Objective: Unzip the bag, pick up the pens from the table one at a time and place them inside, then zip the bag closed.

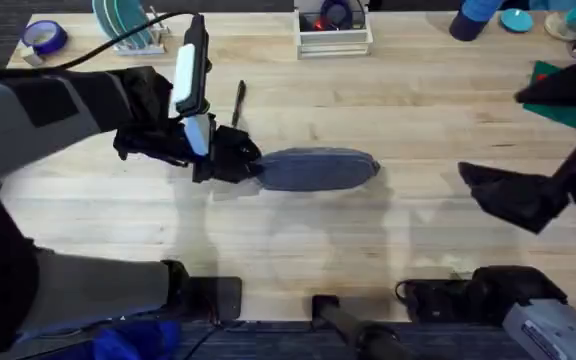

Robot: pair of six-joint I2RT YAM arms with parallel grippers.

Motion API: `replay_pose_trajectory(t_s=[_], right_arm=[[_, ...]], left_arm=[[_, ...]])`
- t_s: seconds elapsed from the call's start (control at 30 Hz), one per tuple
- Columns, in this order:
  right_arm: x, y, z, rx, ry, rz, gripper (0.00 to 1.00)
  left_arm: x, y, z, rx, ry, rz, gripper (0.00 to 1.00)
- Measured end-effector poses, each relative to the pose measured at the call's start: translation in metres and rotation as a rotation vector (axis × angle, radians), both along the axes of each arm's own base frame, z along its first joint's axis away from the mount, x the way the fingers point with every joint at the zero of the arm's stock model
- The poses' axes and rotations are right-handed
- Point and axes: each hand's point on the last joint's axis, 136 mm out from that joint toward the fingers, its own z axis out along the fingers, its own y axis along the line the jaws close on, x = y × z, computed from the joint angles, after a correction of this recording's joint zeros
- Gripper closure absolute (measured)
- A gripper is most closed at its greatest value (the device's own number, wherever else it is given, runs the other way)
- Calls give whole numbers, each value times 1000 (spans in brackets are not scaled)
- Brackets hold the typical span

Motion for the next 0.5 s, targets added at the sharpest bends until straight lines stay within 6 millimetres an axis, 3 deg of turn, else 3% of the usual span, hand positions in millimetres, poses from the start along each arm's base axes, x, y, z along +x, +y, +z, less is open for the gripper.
replay_pose_trajectory(t_s=[0.5], right_arm=[[16,18,-65,128,6,184,5]], left_arm=[[0,0,0,0,0,0,958]])
